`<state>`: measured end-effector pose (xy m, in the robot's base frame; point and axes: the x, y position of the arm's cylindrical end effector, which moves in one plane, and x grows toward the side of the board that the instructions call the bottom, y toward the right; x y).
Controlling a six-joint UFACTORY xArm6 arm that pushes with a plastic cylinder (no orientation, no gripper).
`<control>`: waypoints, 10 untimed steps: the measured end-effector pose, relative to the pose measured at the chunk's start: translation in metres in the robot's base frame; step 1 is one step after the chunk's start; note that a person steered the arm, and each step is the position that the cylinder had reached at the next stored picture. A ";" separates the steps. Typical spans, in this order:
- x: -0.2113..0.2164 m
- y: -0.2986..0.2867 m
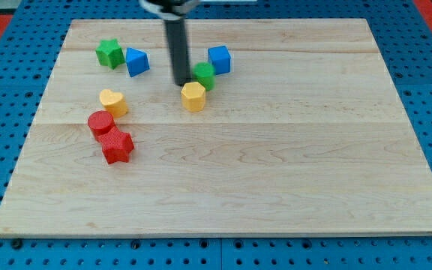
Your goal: Place the yellow hexagon into the yellow heart
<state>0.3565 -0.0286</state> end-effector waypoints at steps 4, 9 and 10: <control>0.026 -0.053; -0.008 -0.101; -0.024 -0.100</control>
<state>0.3326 -0.1282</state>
